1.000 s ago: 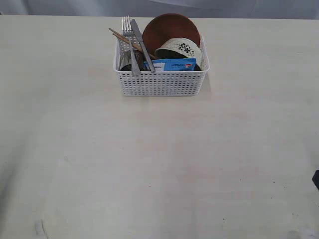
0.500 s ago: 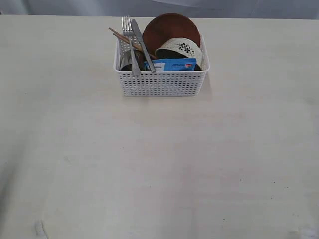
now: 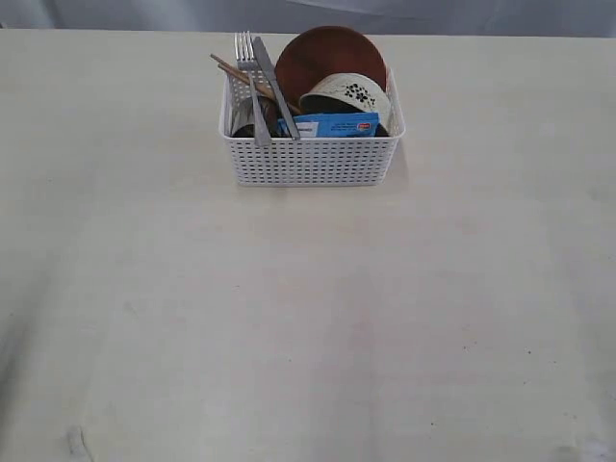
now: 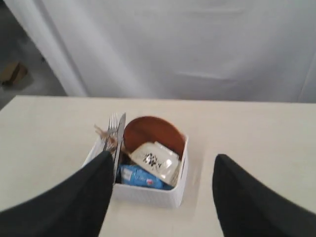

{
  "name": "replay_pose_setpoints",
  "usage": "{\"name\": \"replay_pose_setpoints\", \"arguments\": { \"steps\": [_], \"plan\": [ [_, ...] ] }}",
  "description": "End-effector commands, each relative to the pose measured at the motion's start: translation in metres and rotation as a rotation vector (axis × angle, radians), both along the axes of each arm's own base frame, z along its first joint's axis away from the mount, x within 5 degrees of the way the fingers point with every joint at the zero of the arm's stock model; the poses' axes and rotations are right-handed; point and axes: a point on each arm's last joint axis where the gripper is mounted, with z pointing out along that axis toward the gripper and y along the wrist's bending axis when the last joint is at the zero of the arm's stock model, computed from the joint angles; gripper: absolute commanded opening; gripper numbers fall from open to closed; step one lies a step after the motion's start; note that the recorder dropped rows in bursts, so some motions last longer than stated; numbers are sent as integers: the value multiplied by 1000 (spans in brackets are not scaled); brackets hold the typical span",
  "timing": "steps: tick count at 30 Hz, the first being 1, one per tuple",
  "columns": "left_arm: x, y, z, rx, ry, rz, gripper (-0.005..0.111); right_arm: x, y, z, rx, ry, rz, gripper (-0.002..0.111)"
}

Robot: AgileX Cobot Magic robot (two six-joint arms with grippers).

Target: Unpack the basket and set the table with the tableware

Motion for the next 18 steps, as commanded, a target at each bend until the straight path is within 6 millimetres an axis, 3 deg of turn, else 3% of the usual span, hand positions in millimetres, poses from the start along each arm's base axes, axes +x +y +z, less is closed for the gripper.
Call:
{"name": "replay_pose_setpoints", "arguments": {
  "steps": [1,3,6,7,8,9,14,18],
  "plan": [
    [0,0,0,-6,-5,-2,1,49,22,5,-66,186,196,57],
    [0,0,0,-6,-5,-2,1,70,37,0,-114,240,253,57],
    [0,0,0,-6,-5,-2,1,98,75,-18,-202,312,312,57],
    [0,0,0,-6,-5,-2,1,113,108,-38,-255,349,342,57],
    [0,0,0,-6,-5,-2,1,121,122,-49,-276,376,348,57],
    [0,0,0,-6,-5,-2,1,135,149,-70,-282,462,335,57],
    [0,0,0,-6,-5,-2,1,167,220,-126,-388,550,430,57],
    [0,0,0,-6,-5,-2,1,191,237,-149,-446,557,370,57]
  ]
}}
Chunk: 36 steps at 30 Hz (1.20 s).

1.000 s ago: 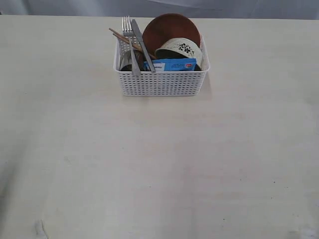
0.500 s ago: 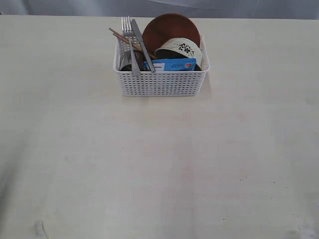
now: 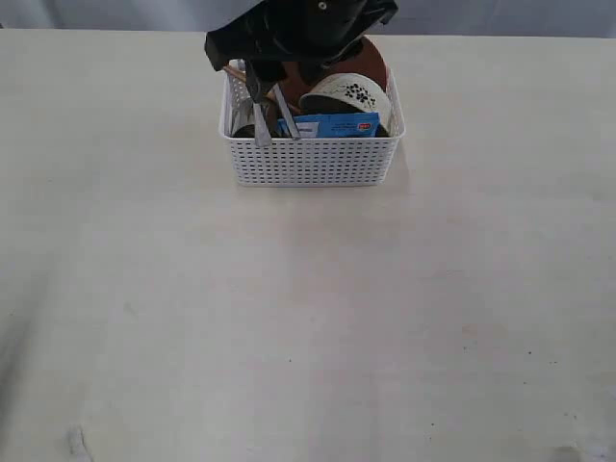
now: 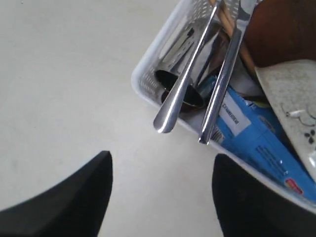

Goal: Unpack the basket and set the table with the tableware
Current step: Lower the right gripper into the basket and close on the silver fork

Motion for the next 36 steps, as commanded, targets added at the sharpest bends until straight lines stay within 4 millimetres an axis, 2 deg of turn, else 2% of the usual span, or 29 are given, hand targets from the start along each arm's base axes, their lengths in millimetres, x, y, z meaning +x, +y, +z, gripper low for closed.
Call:
{"name": "replay_pose_setpoints", "arguments": {
  "steps": [1,2,7,12,17,26,33,36],
  "plan": [
    [0,0,0,-6,-5,-2,1,21,13,-17,-41,-14,-26,57],
    [0,0,0,-6,-5,-2,1,24,22,-25,-46,-15,-6,57],
    [0,0,0,-6,-5,-2,1,40,33,-49,-83,-11,8,56],
    [0,0,0,-6,-5,-2,1,50,32,-51,-156,-73,21,45],
    [0,0,0,-6,-5,-2,1,55,29,-54,-216,-116,24,45],
    [0,0,0,-6,-5,-2,1,66,39,-82,-210,-101,20,45],
    [0,0,0,-6,-5,-2,1,72,42,-78,-216,-130,20,45],
    [0,0,0,-6,-5,-2,1,75,40,-82,-254,-141,18,45]
  ]
}}
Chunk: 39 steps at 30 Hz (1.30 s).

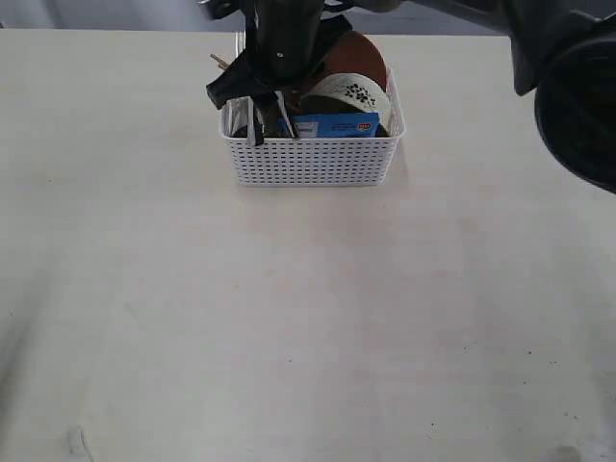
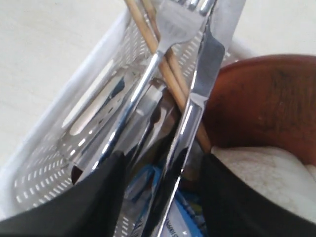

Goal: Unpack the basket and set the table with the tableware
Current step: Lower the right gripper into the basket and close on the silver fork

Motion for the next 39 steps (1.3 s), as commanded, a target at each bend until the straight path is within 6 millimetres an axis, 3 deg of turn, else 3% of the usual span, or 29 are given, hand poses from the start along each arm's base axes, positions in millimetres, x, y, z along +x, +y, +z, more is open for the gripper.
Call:
{"name": "replay_pose_setpoints", "arguments": {
  "steps": [1,11,18,23,27,29,30,32,35,39],
  "plan": [
    [0,0,0,-6,-5,-2,1,4,-3,-3,-55,-22,-10,45],
    [0,0,0,-6,-5,-2,1,5,-3,-16,-81,3,-15,42],
    [0,0,0,-6,-5,-2,1,5,-3,-16,-88,1,0,0],
    [0,0,0,-6,-5,-2,1,4,-4,-15,-101,12,-5,0],
    [0,0,0,-6,-5,-2,1,5,-6,4,-98,-24,-15,0],
    [0,0,0,-6,-5,-2,1,4,-2,13,-47,-24,-19,11],
    [0,0,0,-6,-5,-2,1,4,0,17,15,3,-29,33],
    [0,0,0,-6,-5,-2,1,8,-1,15,64,31,-57,53],
    [0,0,0,-6,-5,-2,1,15,-7,-1,44,60,-86,31],
    [0,0,0,-6,-5,-2,1,19,-2,-17,48,65,-83,35]
  ]
}}
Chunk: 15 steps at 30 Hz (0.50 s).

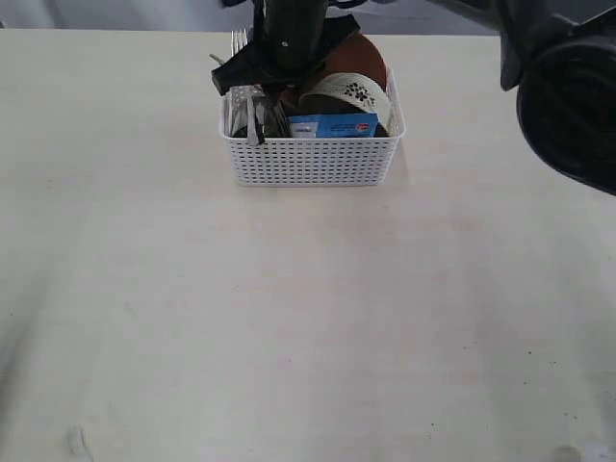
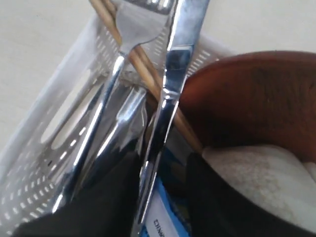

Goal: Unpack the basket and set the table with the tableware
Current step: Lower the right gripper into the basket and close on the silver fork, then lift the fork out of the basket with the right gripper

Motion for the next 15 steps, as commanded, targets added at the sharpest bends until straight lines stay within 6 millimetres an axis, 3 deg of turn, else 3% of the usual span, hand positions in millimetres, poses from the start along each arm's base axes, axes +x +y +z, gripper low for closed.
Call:
{"name": "replay_pose_setpoints", "arguments": {
  "steps": [1,10,13,15],
  "plan": [
    [0,0,0,-6,-5,-2,1,7,2,-13,20,-6,-7,36],
    [0,0,0,-6,-5,-2,1,13,2,-23,-2,-45,-13,36],
    [0,0,0,-6,-5,-2,1,13,2,-28,-8,-39,-10,27],
    [0,0,0,-6,-5,-2,1,13,3,-31,-14,-34,-7,15]
  ]
}}
